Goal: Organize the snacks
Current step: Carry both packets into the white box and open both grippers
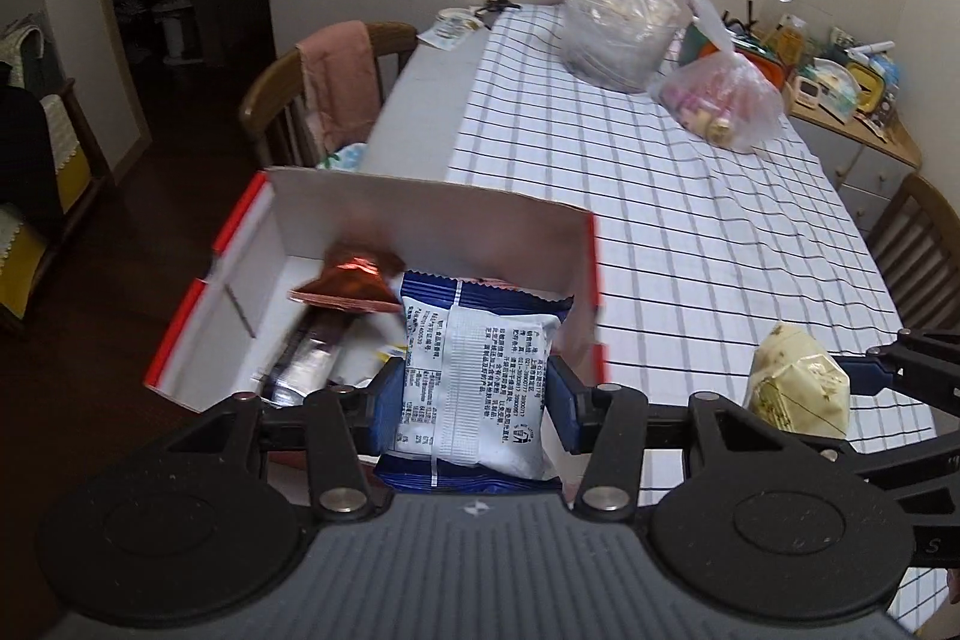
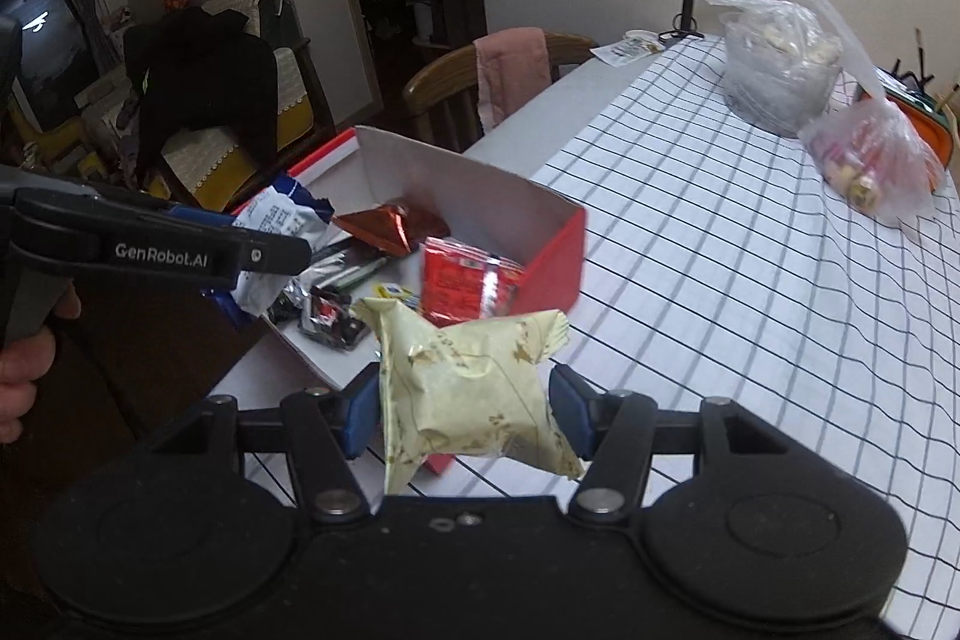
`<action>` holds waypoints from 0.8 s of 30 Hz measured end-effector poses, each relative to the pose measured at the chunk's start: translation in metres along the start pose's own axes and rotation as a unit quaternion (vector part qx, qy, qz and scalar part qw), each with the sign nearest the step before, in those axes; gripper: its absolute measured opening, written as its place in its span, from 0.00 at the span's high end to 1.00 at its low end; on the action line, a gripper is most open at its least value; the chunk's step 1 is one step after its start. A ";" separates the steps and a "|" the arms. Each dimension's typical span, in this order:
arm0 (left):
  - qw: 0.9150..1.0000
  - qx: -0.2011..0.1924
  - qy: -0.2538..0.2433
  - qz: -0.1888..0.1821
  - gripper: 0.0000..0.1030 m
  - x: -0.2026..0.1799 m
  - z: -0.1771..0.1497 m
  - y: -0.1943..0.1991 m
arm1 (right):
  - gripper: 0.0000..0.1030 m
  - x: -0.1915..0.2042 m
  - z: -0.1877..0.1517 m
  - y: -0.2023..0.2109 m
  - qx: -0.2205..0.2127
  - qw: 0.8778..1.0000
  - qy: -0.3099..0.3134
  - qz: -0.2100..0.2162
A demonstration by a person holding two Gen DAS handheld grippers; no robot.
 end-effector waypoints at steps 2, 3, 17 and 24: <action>1.000 -0.002 0.001 0.006 0.53 0.013 0.003 -0.003 | 0.44 0.006 0.006 -0.010 0.002 1.000 0.000 -0.004; 1.000 -0.002 0.001 0.010 0.53 0.019 0.005 -0.006 | 0.44 0.008 0.008 -0.015 0.003 1.000 -0.001 -0.007; 0.997 0.028 -0.023 0.063 0.53 0.077 0.028 -0.077 | 0.43 0.009 0.039 -0.097 0.042 0.998 -0.019 -0.039; 0.995 0.050 -0.054 0.070 0.53 0.074 0.033 -0.113 | 0.44 0.007 0.047 -0.137 0.068 0.996 -0.016 -0.054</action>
Point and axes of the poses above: each gripper's, at about its wrist camera, not at the fingertips, and y roughly against the way its jaws point, x to its left, z to its top, the point moved 2 cm from there along -y, roughly the way its jaws point, and after that the axes turned 15 degrees about z, right-handed, at the moved point
